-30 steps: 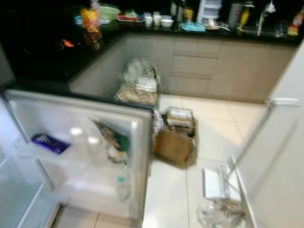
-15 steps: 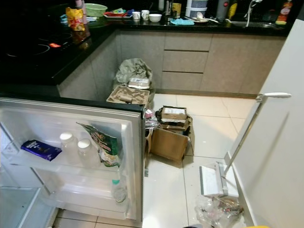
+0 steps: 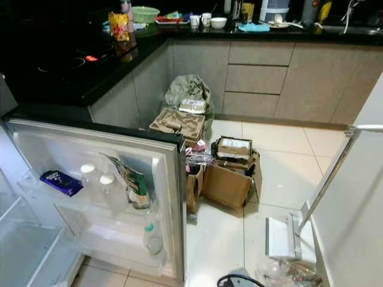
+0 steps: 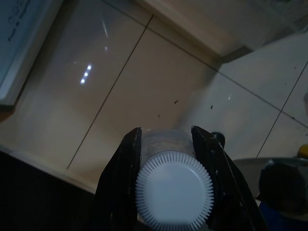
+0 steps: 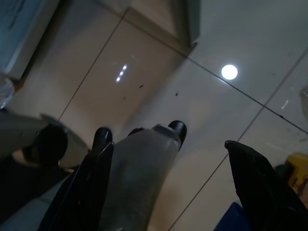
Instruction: Restocking fridge
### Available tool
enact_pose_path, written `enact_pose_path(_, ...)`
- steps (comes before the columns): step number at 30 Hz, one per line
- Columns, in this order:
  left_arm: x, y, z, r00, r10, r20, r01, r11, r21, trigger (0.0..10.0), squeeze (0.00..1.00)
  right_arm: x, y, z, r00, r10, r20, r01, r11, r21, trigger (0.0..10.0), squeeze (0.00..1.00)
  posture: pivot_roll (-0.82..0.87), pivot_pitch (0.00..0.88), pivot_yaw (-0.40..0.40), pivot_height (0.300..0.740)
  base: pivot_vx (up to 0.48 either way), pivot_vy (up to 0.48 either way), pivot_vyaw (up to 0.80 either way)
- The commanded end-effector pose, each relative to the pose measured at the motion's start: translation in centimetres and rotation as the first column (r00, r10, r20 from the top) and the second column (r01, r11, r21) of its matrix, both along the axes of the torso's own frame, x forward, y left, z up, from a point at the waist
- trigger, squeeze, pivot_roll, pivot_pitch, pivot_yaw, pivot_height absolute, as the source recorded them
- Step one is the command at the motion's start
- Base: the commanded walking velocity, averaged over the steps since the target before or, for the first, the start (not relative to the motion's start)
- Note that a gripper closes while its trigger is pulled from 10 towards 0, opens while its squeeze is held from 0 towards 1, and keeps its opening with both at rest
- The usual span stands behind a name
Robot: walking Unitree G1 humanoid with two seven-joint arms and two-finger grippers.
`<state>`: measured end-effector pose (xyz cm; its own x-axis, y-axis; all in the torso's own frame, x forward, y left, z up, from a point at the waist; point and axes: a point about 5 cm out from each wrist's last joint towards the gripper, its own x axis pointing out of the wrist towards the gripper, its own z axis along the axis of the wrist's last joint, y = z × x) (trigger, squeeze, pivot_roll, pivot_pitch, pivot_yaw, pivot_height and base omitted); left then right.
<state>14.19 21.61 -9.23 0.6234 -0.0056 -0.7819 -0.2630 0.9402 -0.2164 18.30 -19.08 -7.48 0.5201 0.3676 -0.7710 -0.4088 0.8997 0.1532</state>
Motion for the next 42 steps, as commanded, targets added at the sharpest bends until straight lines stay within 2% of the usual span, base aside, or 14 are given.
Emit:
enact_pose_path(1, -0.2, 0.0, -0.1, 1.000, -0.005, -0.006, 0.005, 1.000, -0.001, 10.0, 0.00, 1.2, 0.5, 0.6, 0.998, 0.038, 0.043, -0.039, 0.999, 0.018, 10.0, 0.00, -0.10, 0.044, 0.028, 0.740, 0.000, 0.000, 0.00)
enact_pose_path(7, -0.3, -0.1, -0.1, 1.000, -0.029, -0.009, 0.028, 1.000, -0.006, 10.0, 0.00, 2.9, 1.4, 1.7, 0.987, 0.126, 0.101, -0.129, 0.991, 0.027, 10.0, 0.00, -0.10, 0.044, 0.028, 0.740, 0.000, -0.400, 0.00)
enact_pose_path(11, -0.2, 0.1, -0.1, 1.000, -0.013, -0.010, 0.013, 1.000, 0.012, 10.0, 0.00, 3.3, 1.8, 1.9, 0.982, 0.151, 0.112, -0.154, 0.988, 0.023, 10.0, 0.00, -0.10, 0.044, 0.028, 0.740, 0.000, -0.480, 0.00)
enact_pose_path(20, 0.2, 0.1, 0.1, 1.000, 0.002, 0.010, -0.002, 1.000, 0.008, 10.0, 0.00, 4.2, 3.2, 2.5, 0.957, 0.237, 0.165, -0.244, 0.969, 0.024, 10.0, 0.00, -0.10, 0.054, 0.029, 0.740, 0.000, 0.000, 0.00)
enact_pose_path(29, 0.8, 0.2, 0.4, 0.999, -0.007, 0.036, 0.006, 1.000, 0.021, 10.0, 0.00, 5.0, 5.3, 3.5, 0.906, 0.364, 0.217, -0.384, 0.922, 0.057, 10.0, 0.00, -0.10, 0.058, 0.030, 0.740, 0.000, 0.000, 0.00)
enact_pose_path(32, 1.8, 0.6, 0.9, 0.997, -0.011, 0.078, 0.007, 0.999, 0.053, 10.0, 0.00, 4.8, 7.3, 3.9, 0.836, 0.487, 0.251, -0.522, 0.848, 0.093, 10.0, 0.00, -0.10, 0.069, 0.032, 0.740, 0.000, 0.000, 0.00)
enact_pose_path(36, 3.8, 0.8, 2.0, 0.987, -0.041, 0.154, 0.028, 0.996, 0.081, 10.0, 0.00, 4.2, 8.5, 4.0, 0.757, 0.597, 0.266, -0.632, 0.772, 0.066, 10.0, 0.00, -0.10, 0.082, 0.031, 0.740, 0.000, 0.000, 0.00)
enact_pose_path(38, 4.3, 0.8, 2.3, 0.984, -0.052, 0.170, 0.038, 0.996, 0.084, 10.0, 0.00, 4.0, 8.6, 3.9, 0.742, 0.616, 0.265, -0.649, 0.759, 0.055, 10.0, 0.00, -0.10, 0.082, 0.031, 0.740, 0.000, 0.000, 0.00)
enact_pose_path(40, 6.0, 0.6, 3.3, 0.969, -0.070, 0.238, 0.051, 0.995, 0.086, 10.0, 0.00, 3.7, 8.7, 3.7, 0.721, 0.639, 0.267, -0.668, 0.744, 0.023, 10.0, 0.00, -0.11, 0.095, 0.034, 0.740, 0.000, 0.000, 0.00)
enact_pose_path(41, 6.0, 0.6, 3.3, 0.969, -0.070, 0.238, 0.051, 0.995, 0.086, 10.0, 0.00, 3.7, 8.7, 3.7, 0.721, 0.639, 0.267, -0.668, 0.744, 0.023, 10.0, 0.00, -0.11, 0.095, 0.034, 0.740, 0.000, 0.000, 0.00)
enact_pose_path(42, 6.7, 0.5, 3.7, 0.962, -0.074, 0.264, 0.052, 0.995, 0.086, 10.0, 0.00, 3.7, 8.7, 3.7, 0.718, 0.642, 0.269, -0.670, 0.742, 0.016, 10.0, 0.00, -0.11, 0.095, 0.034, 0.740, 0.000, 0.000, 0.00)
